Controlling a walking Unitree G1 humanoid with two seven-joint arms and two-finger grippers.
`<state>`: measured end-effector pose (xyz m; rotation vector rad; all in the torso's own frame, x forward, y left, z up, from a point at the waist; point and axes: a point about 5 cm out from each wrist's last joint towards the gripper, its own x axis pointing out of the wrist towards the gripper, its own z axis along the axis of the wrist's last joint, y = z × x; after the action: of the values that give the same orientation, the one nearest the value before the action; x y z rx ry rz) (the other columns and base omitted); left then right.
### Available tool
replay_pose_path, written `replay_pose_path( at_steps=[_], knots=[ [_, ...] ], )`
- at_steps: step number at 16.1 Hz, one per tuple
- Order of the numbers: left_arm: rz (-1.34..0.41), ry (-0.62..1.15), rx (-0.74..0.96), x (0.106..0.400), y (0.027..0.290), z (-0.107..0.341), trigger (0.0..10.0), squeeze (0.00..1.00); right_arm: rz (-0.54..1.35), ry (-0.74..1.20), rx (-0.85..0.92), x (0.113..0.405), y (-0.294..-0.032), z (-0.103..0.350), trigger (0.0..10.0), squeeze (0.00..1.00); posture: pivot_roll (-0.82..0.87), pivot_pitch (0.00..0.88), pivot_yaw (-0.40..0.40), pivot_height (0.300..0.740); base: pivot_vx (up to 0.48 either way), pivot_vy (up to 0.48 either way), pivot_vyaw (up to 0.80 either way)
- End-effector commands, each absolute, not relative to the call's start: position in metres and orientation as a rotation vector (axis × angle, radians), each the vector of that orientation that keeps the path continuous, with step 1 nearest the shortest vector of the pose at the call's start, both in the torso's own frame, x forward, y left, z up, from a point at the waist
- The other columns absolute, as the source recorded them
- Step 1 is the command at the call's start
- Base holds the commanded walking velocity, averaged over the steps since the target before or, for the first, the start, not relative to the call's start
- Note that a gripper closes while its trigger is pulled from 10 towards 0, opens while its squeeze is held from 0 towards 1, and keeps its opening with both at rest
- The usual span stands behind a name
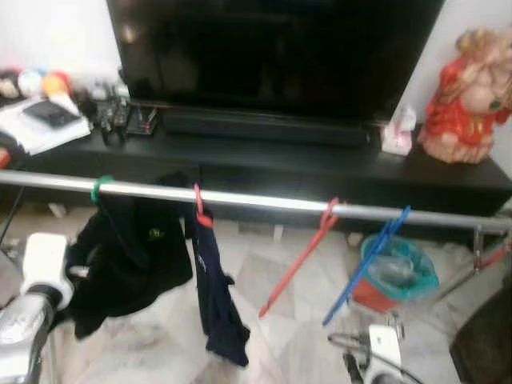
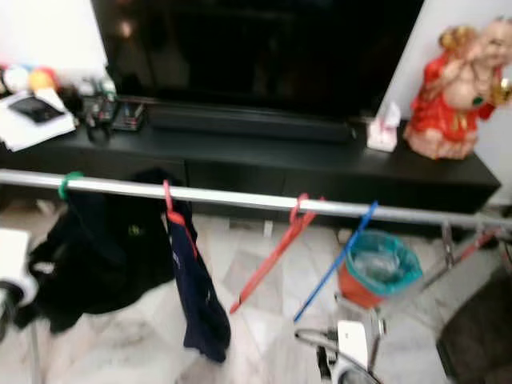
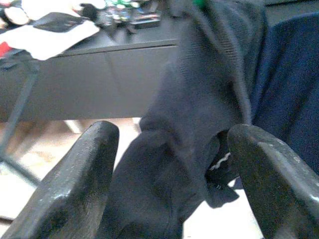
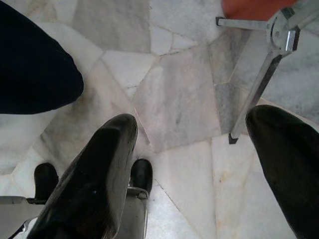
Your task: Hang hanger
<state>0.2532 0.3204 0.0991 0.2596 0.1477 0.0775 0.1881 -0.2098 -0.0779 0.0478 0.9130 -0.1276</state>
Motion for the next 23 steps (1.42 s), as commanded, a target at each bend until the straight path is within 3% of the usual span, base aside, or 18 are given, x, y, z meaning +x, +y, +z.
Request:
replay_pose_path(
  at_steps=[1,2,3,7,9,13,15,18,23],
  knots=[
    [0.107,0.137,0.256,0.245,0.323,0.101,10.0,1.0,-0.149,0.909,0.052,0.189,-0.213,-0.077,10.0,0.0,0.12,0.0,-0.061,0.74,0.0,0.0,0.0],
    [0.112,0.149,0.255,0.239,0.322,0.098,10.0,1.0,-0.149,0.91,0.052,0.189,-0.213,-0.077,10.0,0.0,0.12,0.0,-0.061,0.74,0.0,0.0,0.0],
    [0.131,0.268,0.275,0.217,0.323,0.075,10.0,0.0,-0.149,0.911,0.053,0.189,-0.213,-0.077,10.0,0.0,0.12,0.0,-0.057,0.74,0.0,0.0,0.0],
    [0.204,0.618,0.304,0.18,0.325,0.011,10.0,0.0,-0.15,0.91,0.056,0.19,-0.211,-0.077,10.0,0.0,0.12,0.0,-0.051,0.74,0.0,0.0,0.0],
    [0.19,0.758,0.268,0.174,0.312,-0.017,10.0,0.0,-0.15,0.91,0.057,0.19,-0.211,-0.077,10.0,0.0,0.11,0.0,-0.049,0.74,0.0,0.0,0.0],
    [-0.014,0.79,0.261,0.207,0.257,-0.041,10.0,0.0,-0.167,0.916,0.06,0.19,-0.21,-0.077,10.0,0.0,0.09,0.0,-0.047,0.74,0.0,0.0,0.0],
    [-0.013,0.806,0.229,0.222,0.239,-0.046,10.0,0.0,-0.185,0.924,0.071,0.188,-0.21,-0.078,10.0,0.0,0.07,0.0,-0.038,0.74,0.0,0.0,0.0],
    [-0.021,0.82,0.222,0.226,0.229,-0.049,10.0,0.0,-0.207,0.931,0.096,0.186,-0.21,-0.079,10.0,0.0,0.06,0.0,-0.034,0.74,0.0,0.0,0.0],
    [0.078,0.875,0.174,0.216,0.239,-0.056,10.0,0.0,-0.214,0.945,0.11,0.184,-0.208,-0.081,10.0,0.0,0.05,0.0,-0.021,0.74,0.0,0.0,0.0]
  ],
)
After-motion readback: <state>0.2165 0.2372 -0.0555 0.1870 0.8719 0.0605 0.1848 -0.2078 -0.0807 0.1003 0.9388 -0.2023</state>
